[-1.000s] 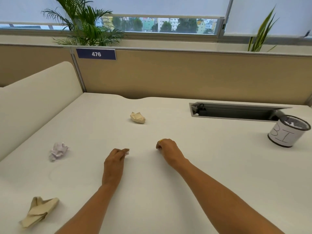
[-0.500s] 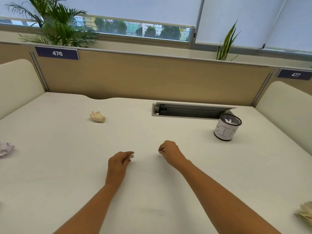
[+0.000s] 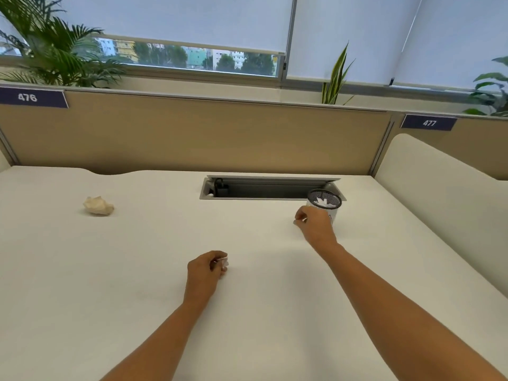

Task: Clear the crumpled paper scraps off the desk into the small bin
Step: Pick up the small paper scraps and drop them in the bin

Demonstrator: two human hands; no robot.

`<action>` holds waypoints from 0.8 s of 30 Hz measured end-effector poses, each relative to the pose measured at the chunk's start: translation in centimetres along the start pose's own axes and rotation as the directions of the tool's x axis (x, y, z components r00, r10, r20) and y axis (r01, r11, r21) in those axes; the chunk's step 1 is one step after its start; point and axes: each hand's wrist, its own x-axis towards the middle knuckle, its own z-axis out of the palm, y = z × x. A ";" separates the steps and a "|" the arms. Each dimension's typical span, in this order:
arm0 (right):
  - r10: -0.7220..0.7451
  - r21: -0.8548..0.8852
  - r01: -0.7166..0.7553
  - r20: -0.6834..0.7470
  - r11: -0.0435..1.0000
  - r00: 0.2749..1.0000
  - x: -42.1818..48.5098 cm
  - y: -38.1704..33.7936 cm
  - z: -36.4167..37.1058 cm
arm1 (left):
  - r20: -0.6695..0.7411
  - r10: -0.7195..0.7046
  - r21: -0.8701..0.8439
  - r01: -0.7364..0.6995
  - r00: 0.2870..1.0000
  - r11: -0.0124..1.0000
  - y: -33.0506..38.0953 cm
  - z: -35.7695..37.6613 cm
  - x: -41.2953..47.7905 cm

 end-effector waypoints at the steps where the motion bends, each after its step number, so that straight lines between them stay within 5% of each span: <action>1: 0.014 0.029 -0.013 -0.038 1.000 0.999 0.8 0.5 -0.7 | -0.007 0.008 -0.004 -0.008 1.000 1.000 0.2 0.5 0.2; 6: 0.152 0.160 -0.121 -0.196 0.980 0.969 4.6 2.5 -3.1 | -0.040 0.001 -0.003 -0.001 0.999 1.000 0.6 2.6 1.2; 11: 0.133 0.124 -0.116 -0.137 0.985 0.982 6.4 3.7 -3.0 | -0.040 -0.013 -0.016 0.012 0.999 1.000 1.3 4.5 2.2; 24: 0.155 0.199 -0.088 -0.353 0.976 0.923 -0.3 7.3 0.4 | 0.053 0.077 0.038 -0.080 0.996 0.996 8.0 12.7 6.8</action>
